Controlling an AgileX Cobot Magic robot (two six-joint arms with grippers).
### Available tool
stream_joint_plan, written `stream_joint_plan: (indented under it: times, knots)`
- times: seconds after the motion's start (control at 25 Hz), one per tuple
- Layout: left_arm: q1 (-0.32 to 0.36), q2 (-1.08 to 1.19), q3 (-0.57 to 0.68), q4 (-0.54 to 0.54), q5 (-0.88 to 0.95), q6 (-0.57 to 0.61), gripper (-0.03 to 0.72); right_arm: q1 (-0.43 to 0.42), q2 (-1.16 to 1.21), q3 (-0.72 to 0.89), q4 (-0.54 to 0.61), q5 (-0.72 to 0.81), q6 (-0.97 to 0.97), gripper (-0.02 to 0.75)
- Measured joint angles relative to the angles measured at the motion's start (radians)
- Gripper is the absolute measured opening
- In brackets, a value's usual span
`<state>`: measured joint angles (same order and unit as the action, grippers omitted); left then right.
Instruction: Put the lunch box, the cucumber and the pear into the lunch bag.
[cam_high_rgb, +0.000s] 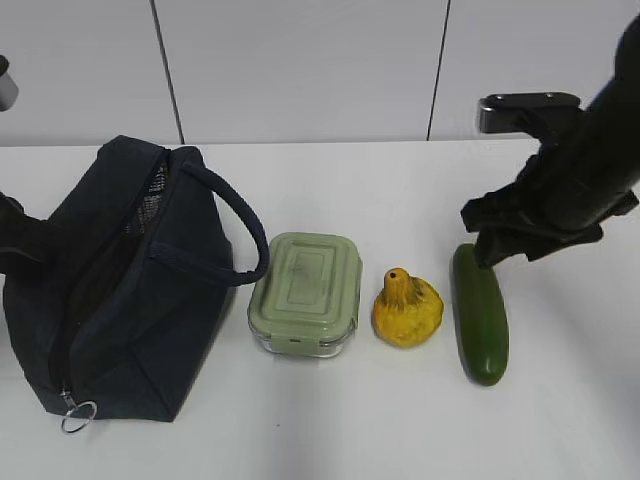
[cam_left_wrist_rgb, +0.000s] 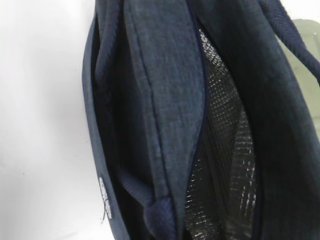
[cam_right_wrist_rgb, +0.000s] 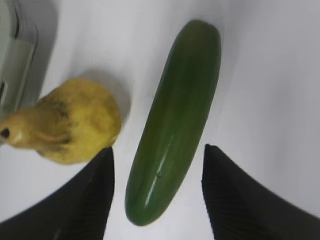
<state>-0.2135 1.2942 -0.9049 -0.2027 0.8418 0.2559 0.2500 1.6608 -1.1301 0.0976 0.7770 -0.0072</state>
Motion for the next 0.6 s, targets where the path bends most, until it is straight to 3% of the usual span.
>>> stream_joint_plan:
  times: [0.16, 0.4, 0.6]
  knots:
    - [0.0, 0.0, 0.0, 0.0, -0.001, 0.0, -0.013, 0.009, 0.088, -0.102, -0.043, 0.024, 0.128, 0.438]
    - [0.0, 0.0, 0.0, 0.0, -0.003, 0.0, -0.013, 0.011, 0.243, -0.258, -0.05, 0.143, 0.172, 0.438]
    - [0.0, 0.0, 0.0, 0.0, -0.003, 0.0, -0.014, 0.013, 0.317, -0.298, -0.092, 0.192, 0.226, 0.438]
